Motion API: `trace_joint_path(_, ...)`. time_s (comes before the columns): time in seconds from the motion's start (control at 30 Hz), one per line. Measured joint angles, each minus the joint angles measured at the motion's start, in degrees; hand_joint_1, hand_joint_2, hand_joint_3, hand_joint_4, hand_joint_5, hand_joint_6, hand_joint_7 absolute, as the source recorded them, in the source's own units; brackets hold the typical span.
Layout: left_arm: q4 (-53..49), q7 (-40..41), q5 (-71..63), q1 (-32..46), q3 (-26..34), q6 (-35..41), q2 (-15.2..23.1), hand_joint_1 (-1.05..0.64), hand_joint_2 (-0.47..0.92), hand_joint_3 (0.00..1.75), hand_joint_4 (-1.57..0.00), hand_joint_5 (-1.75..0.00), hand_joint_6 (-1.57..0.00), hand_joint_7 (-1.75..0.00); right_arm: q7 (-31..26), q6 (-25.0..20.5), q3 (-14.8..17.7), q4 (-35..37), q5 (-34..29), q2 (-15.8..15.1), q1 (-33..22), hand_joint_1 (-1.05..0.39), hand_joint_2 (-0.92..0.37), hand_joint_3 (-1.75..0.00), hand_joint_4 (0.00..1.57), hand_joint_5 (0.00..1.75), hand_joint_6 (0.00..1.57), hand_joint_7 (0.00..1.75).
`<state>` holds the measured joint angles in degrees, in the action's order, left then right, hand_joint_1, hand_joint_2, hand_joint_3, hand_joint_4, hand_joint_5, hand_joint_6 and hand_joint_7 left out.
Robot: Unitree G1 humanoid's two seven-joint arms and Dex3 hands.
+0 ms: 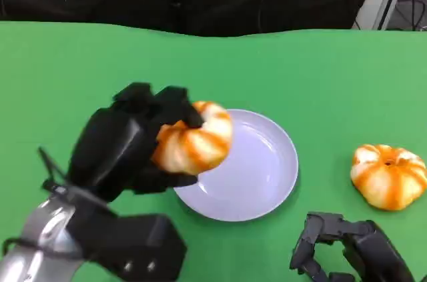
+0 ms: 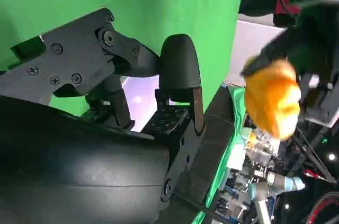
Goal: Grasp the bread from the table and place it into the plate.
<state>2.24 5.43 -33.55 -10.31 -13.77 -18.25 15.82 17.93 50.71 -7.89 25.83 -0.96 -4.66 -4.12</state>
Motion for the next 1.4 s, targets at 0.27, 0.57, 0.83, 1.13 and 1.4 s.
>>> trace_joint_path(0.27,-4.9,-2.5,0.5,-4.4,-2.4,0.0,-2.3,-0.05,0.8,0.0,-0.53,-1.75,-0.52,-1.6,-0.6,0.3,0.0,1.0,-0.3,0.2,0.7,-0.23,-0.62,-0.94,0.79,1.56,0.78,1.32)
trace_joint_path(0.57,-17.0,-2.3,0.4,-9.0,-4.2,-4.0,-4.1,-0.06,0.82,0.01,-0.53,-1.75,-0.52,-1.57,-2.3,2.2,-0.4,3.1,-1.6,1.4,1.2,-0.24,-0.62,-0.93,0.82,1.54,0.79,1.31)
trace_joint_path(0.83,-28.2,-1.3,0.3,-14.0,-5.6,-7.1,-5.5,-0.06,0.81,0.0,-0.53,-1.75,-0.53,-1.57,-3.5,2.8,-0.5,3.8,-2.7,1.8,1.2,-0.24,-0.61,-0.94,0.81,1.55,0.78,1.32)
trace_joint_path(1.13,-42.4,0.8,0.4,-19.4,-7.0,-13.2,-6.8,-0.07,0.8,0.0,-0.52,-1.74,-0.52,-1.55,-4.2,2.8,-0.9,3.9,-3.2,1.8,1.4,-0.25,-0.62,-0.93,0.81,1.55,0.78,1.32)
trace_joint_path(1.4,-50.3,1.1,0.3,-22.8,-8.5,-14.2,-8.2,-0.09,0.82,0.0,-0.51,-1.72,-0.54,-1.51,-4.1,2.8,-1.4,4.2,-3.2,1.8,1.4,-0.26,-0.63,-0.91,0.81,1.56,0.79,1.31)
